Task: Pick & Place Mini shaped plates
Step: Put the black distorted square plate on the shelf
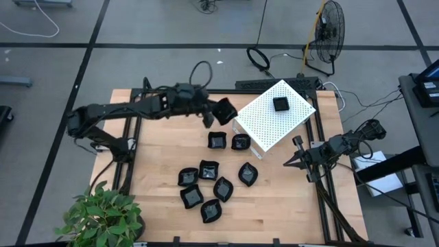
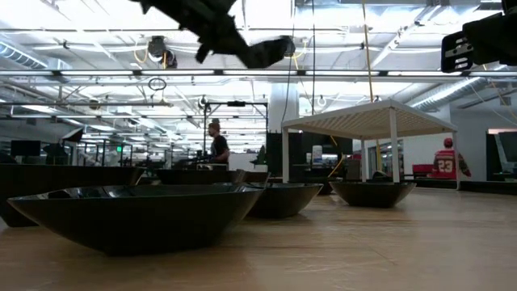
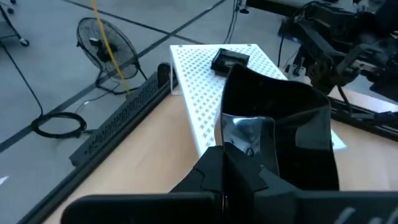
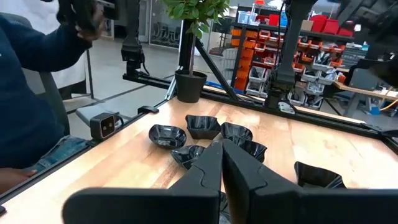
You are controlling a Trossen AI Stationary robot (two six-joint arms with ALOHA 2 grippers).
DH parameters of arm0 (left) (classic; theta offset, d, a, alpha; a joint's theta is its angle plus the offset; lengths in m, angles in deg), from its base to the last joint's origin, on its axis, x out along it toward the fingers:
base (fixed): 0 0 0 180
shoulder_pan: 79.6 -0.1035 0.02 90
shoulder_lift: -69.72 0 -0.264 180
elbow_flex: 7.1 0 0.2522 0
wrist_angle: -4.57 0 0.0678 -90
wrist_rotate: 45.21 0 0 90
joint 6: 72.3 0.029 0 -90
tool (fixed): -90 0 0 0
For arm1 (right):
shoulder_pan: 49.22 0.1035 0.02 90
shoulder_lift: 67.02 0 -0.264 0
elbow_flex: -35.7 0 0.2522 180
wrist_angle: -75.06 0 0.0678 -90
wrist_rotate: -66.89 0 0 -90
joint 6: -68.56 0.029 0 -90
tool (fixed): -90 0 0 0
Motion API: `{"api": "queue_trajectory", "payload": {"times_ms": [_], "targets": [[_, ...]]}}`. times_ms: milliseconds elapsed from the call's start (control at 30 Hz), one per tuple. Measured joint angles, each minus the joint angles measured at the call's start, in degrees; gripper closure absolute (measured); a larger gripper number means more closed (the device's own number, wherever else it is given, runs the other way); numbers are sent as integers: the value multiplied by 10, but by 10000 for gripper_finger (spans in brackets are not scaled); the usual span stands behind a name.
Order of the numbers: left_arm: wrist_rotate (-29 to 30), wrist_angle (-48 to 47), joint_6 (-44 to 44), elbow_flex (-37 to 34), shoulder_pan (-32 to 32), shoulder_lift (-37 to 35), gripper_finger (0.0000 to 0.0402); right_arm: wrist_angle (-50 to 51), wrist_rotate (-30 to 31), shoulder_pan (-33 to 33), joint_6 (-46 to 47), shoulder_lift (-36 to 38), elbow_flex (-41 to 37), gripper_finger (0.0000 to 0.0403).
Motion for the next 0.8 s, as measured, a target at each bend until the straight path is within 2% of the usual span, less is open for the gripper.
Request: {"api": "queue_trajectory", "payload": {"times_ms": [200,367,800], "targets": [[-23,-18,-4,99,-16,111,398,0,0,0,0,0,0,403],[-47,-16,-6,147,-18,184,398,0,0,0,0,0,0,403],[-75,38,-48,171,-18,272,389,0,0,0,0,0,0,403]]}}
